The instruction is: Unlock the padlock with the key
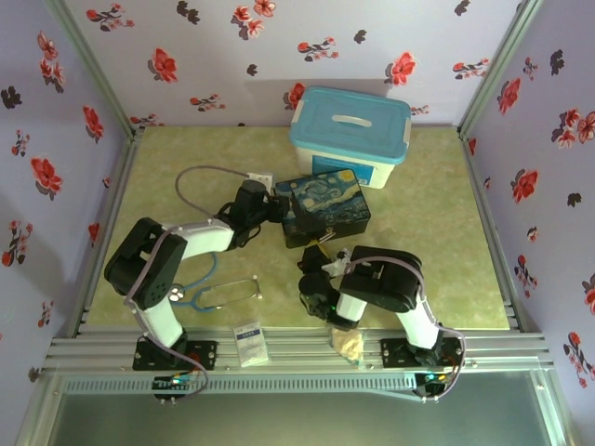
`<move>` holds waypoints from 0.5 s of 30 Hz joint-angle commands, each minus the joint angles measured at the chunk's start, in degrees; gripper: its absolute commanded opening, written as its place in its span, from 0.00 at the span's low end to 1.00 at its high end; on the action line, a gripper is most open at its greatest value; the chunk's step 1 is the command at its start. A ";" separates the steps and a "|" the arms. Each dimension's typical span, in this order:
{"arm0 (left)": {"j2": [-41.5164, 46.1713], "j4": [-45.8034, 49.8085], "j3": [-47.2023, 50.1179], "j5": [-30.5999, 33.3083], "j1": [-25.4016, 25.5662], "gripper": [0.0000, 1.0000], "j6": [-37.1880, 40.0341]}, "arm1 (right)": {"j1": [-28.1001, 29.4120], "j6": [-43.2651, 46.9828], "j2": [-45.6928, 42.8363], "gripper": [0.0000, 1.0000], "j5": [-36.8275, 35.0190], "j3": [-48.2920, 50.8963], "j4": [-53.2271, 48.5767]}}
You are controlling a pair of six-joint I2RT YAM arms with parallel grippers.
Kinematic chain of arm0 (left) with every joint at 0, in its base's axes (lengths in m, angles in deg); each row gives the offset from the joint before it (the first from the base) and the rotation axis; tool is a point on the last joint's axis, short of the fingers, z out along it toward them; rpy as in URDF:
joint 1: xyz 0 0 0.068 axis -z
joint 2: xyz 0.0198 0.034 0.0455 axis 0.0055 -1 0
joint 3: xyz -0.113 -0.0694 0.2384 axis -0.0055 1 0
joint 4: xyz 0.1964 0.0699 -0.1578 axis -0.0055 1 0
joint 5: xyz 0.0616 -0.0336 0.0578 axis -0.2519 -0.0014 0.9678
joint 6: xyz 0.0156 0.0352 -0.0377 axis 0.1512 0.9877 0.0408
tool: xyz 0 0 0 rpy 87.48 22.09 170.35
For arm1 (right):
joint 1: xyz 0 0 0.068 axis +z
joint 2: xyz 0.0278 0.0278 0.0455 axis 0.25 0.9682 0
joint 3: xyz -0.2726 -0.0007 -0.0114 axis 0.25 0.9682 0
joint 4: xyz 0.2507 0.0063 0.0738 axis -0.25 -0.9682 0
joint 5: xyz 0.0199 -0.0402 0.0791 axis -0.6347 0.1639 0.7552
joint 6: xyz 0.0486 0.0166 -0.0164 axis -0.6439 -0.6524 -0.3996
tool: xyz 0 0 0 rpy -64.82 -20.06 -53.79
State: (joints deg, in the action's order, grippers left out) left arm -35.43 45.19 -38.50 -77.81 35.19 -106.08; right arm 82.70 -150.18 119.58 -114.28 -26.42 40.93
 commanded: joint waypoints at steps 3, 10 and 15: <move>-1.86 21.75 2.18 3.29 -1.65 0.44 3.49 | 3.15 -0.12 -1.02 0.00 1.73 1.52 0.82; 4.19 29.10 -6.62 2.64 -1.74 0.59 3.29 | 6.96 1.94 -0.55 0.00 -1.94 0.56 0.83; 6.89 32.48 -15.89 3.79 0.90 0.68 2.58 | 7.40 -2.63 2.45 0.00 -2.41 0.55 0.82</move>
State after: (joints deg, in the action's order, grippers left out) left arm -31.43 71.83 -49.67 -76.46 34.51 -104.34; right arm 89.22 -151.58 120.21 -114.63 -25.33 41.37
